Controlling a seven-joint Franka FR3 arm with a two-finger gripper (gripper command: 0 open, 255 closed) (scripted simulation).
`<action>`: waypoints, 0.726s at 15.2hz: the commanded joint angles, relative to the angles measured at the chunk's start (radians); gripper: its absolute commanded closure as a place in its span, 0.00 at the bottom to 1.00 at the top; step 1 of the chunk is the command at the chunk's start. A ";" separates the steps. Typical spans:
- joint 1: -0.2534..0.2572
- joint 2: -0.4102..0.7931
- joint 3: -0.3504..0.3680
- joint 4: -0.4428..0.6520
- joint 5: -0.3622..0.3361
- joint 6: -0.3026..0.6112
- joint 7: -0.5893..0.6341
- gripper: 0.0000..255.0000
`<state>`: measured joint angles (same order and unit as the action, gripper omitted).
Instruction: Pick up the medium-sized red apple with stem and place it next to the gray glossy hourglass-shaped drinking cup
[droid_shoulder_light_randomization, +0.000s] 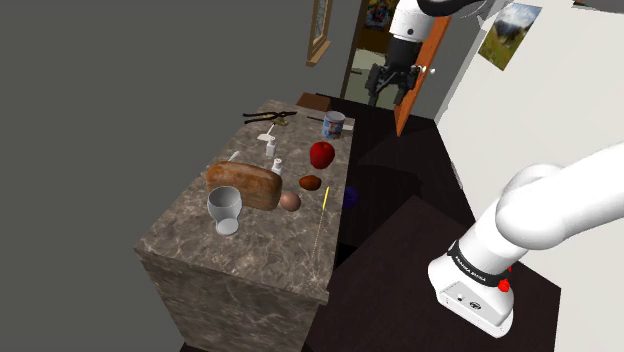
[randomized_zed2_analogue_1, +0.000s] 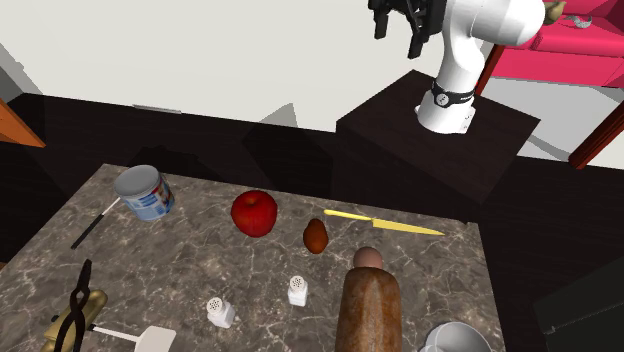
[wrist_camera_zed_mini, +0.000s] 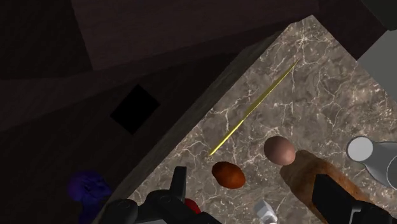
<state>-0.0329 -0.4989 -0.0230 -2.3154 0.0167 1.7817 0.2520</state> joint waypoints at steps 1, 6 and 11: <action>-0.009 0.074 -0.005 0.024 0.010 0.044 0.025 0.00; -0.030 0.262 -0.023 0.099 0.037 0.140 0.074 0.00; -0.049 0.452 -0.045 0.199 0.074 0.211 0.113 0.00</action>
<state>-0.0765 -0.0871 -0.0620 -2.1389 0.0826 1.9792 0.3591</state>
